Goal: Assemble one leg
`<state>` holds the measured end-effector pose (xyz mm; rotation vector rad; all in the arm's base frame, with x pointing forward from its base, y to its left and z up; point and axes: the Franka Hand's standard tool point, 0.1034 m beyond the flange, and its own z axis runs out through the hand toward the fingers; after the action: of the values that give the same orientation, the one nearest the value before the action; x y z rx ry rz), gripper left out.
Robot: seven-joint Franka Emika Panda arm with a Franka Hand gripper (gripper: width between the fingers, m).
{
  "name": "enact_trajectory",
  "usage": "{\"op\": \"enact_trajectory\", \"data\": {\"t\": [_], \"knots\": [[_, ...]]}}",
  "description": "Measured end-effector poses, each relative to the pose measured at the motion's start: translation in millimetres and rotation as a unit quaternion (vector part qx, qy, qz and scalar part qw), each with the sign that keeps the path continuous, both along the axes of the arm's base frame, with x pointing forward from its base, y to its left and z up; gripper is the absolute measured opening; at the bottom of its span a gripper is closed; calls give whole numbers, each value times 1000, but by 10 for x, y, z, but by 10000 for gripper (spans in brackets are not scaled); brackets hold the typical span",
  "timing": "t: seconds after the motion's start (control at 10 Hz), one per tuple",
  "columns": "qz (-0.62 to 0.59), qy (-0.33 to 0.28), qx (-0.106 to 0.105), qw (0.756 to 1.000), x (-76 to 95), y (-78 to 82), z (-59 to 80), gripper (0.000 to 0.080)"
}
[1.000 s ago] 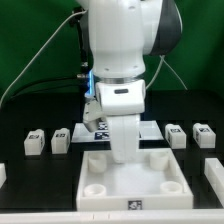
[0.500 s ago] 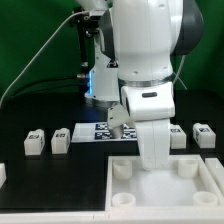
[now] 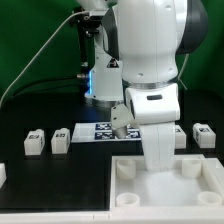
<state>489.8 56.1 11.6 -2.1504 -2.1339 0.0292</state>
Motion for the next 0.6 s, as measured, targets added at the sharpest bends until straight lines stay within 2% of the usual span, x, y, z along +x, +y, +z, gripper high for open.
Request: {"op": "enact_trajectory", "data": {"t": [0.1, 0.3, 0.4, 0.5, 0.6], "knots": [[0, 1, 0, 1000, -5, -3, -5, 67], [-1, 1, 0, 1000, -5, -8, -6, 359], [-1, 1, 0, 1000, -5, -11, -6, 359], [-1, 1, 0, 1000, -5, -13, -7, 541], [-1, 1, 0, 1000, -5, -15, -7, 615]]}}
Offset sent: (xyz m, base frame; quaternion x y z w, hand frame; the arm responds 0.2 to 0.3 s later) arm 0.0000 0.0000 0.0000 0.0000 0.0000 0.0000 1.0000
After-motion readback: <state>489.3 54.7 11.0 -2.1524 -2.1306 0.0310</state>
